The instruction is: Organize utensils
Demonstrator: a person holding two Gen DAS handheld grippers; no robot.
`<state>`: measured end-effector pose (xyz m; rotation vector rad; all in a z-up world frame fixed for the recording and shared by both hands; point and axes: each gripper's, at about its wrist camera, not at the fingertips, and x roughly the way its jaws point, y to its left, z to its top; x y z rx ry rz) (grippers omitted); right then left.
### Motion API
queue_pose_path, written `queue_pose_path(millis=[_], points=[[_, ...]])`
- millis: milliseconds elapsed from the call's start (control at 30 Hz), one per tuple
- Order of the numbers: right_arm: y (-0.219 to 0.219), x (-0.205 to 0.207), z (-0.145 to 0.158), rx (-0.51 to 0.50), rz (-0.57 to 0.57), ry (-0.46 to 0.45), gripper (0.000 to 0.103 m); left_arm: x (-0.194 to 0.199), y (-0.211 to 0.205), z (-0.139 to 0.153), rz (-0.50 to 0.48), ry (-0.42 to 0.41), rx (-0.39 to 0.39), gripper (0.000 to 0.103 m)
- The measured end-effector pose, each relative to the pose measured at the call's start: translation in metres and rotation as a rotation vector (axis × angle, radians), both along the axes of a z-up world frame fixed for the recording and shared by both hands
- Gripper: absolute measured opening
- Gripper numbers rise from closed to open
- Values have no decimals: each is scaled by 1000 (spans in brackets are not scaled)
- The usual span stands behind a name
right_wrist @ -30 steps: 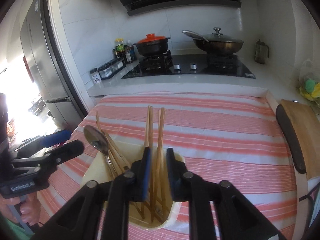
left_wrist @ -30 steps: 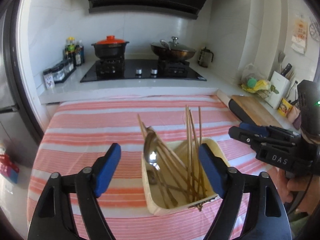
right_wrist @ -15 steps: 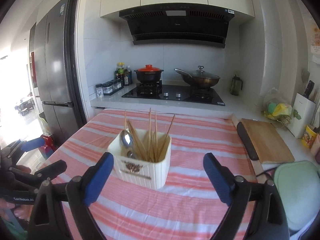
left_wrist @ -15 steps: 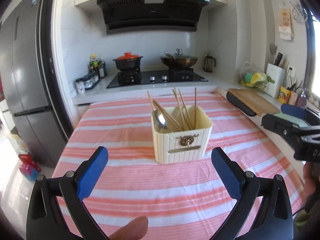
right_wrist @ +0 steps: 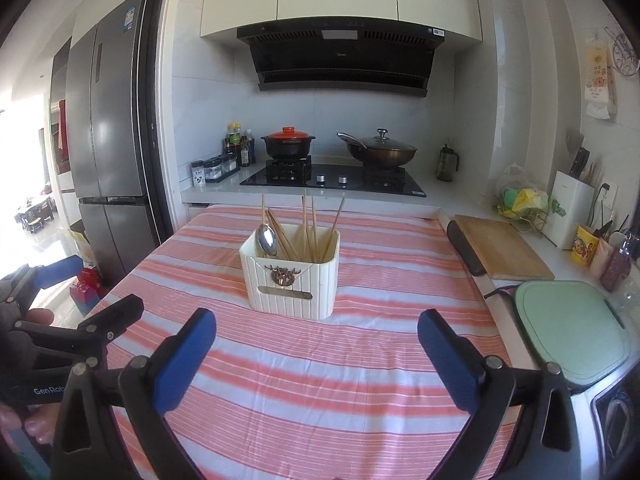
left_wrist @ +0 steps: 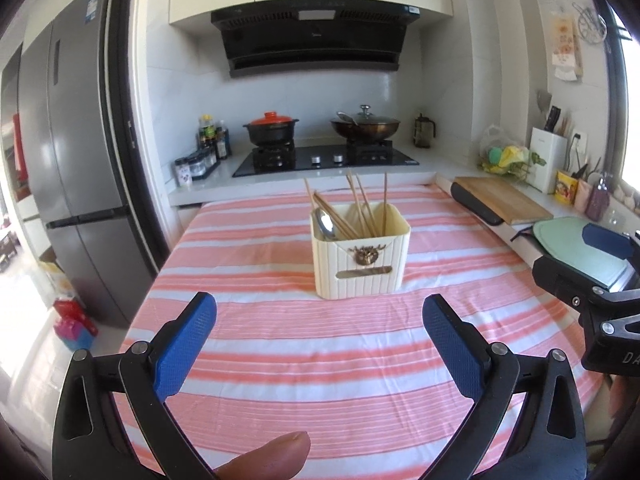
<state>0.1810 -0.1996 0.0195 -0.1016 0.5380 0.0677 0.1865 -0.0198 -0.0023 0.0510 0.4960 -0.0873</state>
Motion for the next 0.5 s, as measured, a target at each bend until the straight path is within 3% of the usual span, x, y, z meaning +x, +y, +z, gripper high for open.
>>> queue_pose_path(millis=[500], points=[[14,-19,11,17,40,-12,103,-13,21,12,98,13,-24,103]])
